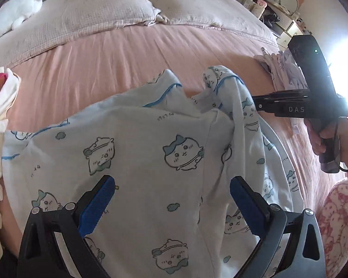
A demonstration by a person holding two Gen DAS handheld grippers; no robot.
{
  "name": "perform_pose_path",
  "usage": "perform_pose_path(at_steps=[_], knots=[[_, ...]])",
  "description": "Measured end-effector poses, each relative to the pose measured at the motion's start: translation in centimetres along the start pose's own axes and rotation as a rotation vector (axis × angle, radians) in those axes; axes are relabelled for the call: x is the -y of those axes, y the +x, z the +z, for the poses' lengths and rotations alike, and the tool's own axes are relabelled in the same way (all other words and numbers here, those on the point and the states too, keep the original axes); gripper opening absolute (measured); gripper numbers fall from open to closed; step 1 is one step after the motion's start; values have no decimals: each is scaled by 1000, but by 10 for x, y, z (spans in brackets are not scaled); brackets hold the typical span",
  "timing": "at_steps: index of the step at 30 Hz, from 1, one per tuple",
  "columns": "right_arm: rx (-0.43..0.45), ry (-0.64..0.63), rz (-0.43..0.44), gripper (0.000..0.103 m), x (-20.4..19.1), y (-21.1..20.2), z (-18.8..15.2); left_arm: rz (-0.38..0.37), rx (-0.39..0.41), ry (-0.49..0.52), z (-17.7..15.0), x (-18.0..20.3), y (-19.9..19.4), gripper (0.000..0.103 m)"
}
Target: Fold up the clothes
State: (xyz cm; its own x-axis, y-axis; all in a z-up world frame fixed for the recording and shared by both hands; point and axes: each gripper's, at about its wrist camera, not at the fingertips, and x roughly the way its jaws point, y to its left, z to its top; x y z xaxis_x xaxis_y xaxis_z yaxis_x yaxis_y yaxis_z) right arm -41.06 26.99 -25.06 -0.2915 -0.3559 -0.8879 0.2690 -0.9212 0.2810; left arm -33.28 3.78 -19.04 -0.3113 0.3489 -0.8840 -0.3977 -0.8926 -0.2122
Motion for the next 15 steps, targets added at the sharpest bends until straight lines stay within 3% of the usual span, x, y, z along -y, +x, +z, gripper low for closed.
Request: perform_pose_path(at_steps=[5, 6, 7, 8, 15], knots=[[43, 68, 5, 18, 6, -1, 5, 2, 35, -38, 0, -19, -4, 101], [37, 77, 17, 18, 8, 3, 5, 35, 30, -36, -1, -22, -2, 101], [39, 65, 9, 17, 7, 4, 3, 72, 19, -35, -2, -25, 1, 101], [46, 39, -12, 7, 3, 2, 0, 98, 11, -37, -2, -28, 2, 101], [-4, -23, -369, 3, 22, -42, -49, 131, 29, -51, -5, -39, -15, 101]])
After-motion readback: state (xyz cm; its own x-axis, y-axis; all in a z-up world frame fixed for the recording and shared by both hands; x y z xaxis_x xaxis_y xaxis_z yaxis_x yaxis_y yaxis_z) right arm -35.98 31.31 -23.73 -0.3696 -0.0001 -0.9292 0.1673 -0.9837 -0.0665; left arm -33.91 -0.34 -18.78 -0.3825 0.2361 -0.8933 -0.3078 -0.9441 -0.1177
